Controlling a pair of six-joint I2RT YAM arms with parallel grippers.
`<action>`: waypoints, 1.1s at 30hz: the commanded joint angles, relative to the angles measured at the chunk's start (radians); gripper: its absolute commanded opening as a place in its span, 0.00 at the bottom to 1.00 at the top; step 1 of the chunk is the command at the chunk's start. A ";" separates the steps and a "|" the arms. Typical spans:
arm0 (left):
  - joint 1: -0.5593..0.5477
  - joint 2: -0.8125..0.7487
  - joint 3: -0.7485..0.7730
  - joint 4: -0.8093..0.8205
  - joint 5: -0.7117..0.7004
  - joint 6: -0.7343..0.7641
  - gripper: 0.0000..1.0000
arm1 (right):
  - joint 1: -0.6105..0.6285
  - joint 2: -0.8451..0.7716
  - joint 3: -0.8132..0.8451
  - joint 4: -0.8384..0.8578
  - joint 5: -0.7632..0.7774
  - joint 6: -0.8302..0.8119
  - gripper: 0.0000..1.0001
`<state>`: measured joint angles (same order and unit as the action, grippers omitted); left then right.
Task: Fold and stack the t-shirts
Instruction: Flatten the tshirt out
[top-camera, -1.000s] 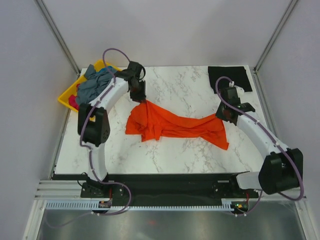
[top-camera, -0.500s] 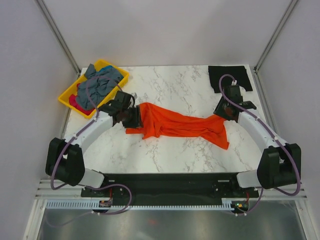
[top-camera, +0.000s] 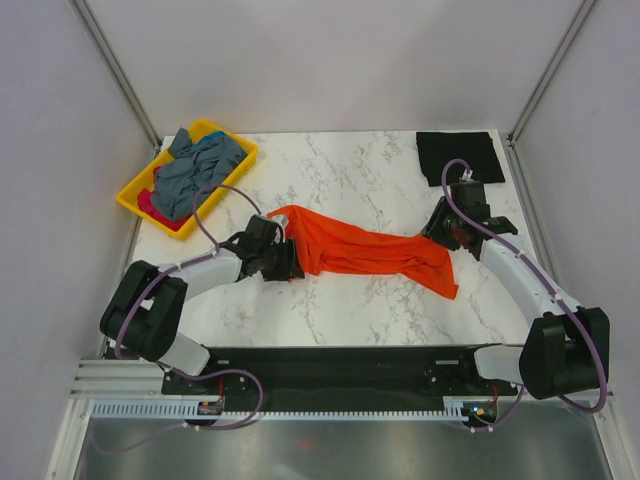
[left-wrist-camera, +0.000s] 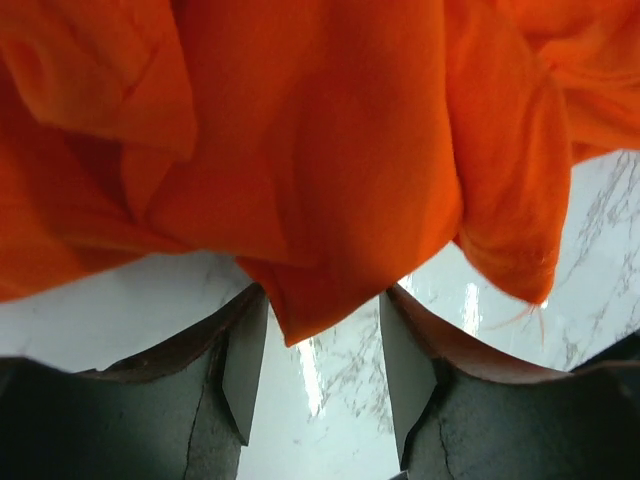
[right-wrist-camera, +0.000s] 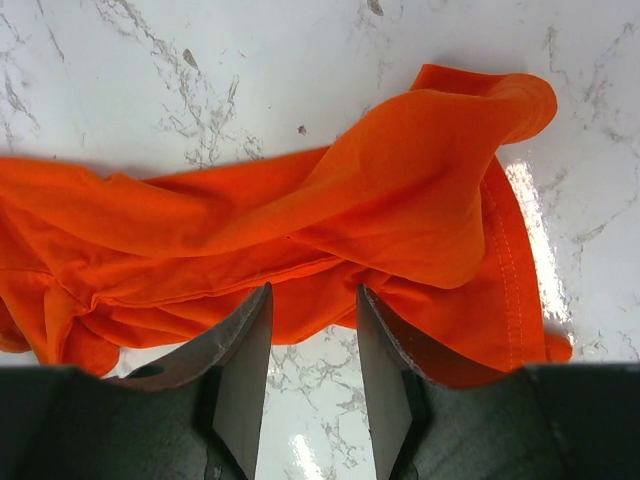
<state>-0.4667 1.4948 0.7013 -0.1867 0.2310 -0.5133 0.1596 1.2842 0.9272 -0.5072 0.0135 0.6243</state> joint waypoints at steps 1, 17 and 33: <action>-0.007 0.056 0.043 0.093 -0.085 -0.018 0.57 | 0.000 -0.026 -0.001 0.039 -0.035 0.000 0.47; 0.043 0.097 0.509 -0.385 -0.131 0.065 0.25 | -0.002 0.012 -0.068 0.032 0.012 0.018 0.47; 0.040 -0.050 0.175 -0.205 0.059 0.010 0.55 | -0.031 0.059 -0.217 0.162 0.160 0.097 0.40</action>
<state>-0.4229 1.4654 0.9367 -0.5110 0.2108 -0.4717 0.1329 1.3304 0.7311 -0.4465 0.1593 0.6945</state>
